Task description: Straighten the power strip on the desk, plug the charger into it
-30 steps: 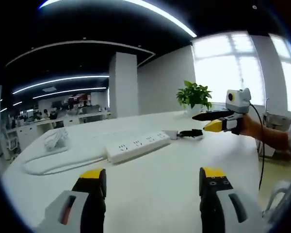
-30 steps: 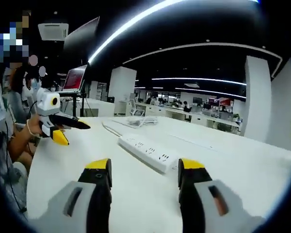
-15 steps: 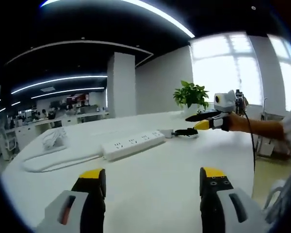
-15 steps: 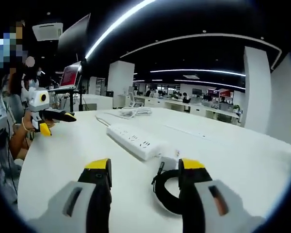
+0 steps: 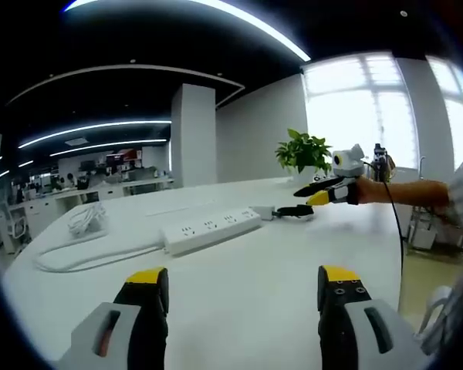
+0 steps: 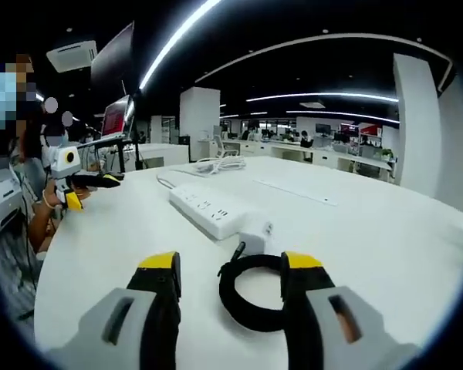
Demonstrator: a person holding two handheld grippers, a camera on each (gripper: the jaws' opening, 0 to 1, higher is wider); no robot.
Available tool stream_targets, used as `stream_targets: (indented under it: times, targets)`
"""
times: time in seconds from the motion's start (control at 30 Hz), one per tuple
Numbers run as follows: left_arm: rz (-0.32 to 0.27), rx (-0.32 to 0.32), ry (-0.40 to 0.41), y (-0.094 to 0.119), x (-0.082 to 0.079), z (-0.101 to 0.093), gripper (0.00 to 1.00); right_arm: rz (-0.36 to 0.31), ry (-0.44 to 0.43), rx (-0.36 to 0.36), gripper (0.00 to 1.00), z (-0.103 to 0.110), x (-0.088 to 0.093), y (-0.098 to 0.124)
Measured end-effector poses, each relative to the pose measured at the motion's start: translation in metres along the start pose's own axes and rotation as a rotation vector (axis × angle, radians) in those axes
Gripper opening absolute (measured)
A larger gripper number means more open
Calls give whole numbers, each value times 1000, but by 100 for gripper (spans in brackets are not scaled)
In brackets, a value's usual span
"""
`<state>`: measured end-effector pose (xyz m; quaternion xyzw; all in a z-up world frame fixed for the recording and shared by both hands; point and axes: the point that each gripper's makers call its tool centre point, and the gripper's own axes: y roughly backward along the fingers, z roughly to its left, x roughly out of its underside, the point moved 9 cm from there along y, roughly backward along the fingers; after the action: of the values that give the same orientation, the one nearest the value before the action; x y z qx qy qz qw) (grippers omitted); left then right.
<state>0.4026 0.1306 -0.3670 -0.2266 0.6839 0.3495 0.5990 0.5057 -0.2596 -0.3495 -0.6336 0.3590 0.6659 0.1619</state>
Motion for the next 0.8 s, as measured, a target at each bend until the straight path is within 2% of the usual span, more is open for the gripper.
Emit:
stream_targets:
  times: [0.27, 0.5, 0.8]
  targets:
    - [2, -1, 6, 2, 2, 1, 80, 107, 51, -60, 50, -1, 5, -5]
    - [6, 14, 11, 3, 4, 0, 80, 173, 78, -93, 49, 1, 9, -11]
    - [13, 15, 11, 1, 5, -1, 79, 265, 145, -124, 44, 3, 5, -16]
